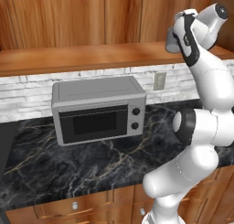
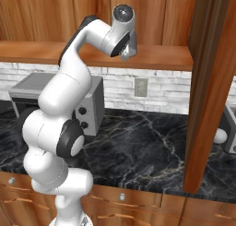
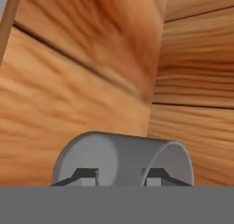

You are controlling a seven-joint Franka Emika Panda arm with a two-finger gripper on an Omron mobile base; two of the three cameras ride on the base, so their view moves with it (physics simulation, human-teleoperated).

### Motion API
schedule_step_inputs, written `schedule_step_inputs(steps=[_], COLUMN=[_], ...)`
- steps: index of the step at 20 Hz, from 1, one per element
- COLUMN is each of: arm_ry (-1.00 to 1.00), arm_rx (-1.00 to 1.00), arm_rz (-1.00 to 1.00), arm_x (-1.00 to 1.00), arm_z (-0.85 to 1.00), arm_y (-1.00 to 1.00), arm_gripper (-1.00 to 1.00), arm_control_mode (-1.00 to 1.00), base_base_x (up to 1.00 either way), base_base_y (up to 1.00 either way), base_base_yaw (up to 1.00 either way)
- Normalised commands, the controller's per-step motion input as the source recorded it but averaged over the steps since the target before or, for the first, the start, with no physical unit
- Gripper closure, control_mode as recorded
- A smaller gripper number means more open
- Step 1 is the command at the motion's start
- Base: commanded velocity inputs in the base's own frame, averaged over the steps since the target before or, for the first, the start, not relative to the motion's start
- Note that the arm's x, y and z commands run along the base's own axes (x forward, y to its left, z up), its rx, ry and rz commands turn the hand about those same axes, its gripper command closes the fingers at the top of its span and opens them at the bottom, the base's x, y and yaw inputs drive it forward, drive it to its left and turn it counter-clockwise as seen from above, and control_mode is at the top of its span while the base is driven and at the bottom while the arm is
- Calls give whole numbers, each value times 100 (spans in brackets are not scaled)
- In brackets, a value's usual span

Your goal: There is a bowl on the dining counter. Grab a lemon wedge from the fridge and place it in the bowl. Then get the liquor bottle and glass cup from the cabinet and place them next to the bowl.

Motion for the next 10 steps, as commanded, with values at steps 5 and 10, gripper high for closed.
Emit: schedule_step_inputs(steps=[5, 10], arm_ry=[-10, -34], arm_rx=[-3, -3], arm_rz=[0, -4], arm_x=[-58, -94], arm_z=[-24, -10], arm_y=[9, 19], arm_gripper=[100, 100], arm_control_mode=[-100, -100], base_base_x=[0, 0], base_base_y=[0, 0], base_base_yaw=[0, 0])
